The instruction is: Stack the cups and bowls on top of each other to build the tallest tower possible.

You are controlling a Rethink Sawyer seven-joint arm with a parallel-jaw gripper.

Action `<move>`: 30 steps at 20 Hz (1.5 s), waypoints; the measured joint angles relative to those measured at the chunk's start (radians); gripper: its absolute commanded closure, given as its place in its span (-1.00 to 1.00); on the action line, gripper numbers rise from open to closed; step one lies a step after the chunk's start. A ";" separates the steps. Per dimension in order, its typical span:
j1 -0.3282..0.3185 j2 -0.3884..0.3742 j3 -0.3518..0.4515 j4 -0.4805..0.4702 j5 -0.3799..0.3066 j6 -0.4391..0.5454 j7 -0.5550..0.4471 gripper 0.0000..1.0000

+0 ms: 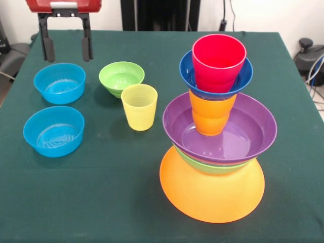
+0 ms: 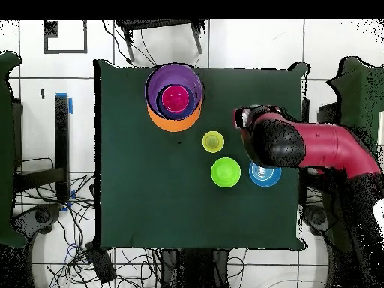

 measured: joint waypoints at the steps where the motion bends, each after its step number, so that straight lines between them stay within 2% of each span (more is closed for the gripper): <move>1: -0.003 0.000 -0.006 0.011 0.000 -0.005 0.000 -1.00; 10: 0.021 0.000 -0.100 0.121 -0.016 -0.063 0.002 -1.00; 15: 0.073 0.009 -0.172 0.161 -0.033 -0.119 0.006 -1.00; 17: 0.122 0.021 -0.223 0.176 -0.035 -0.172 0.017 -1.00; 30: 0.259 0.075 -0.343 0.191 -0.034 -0.320 0.056 -1.00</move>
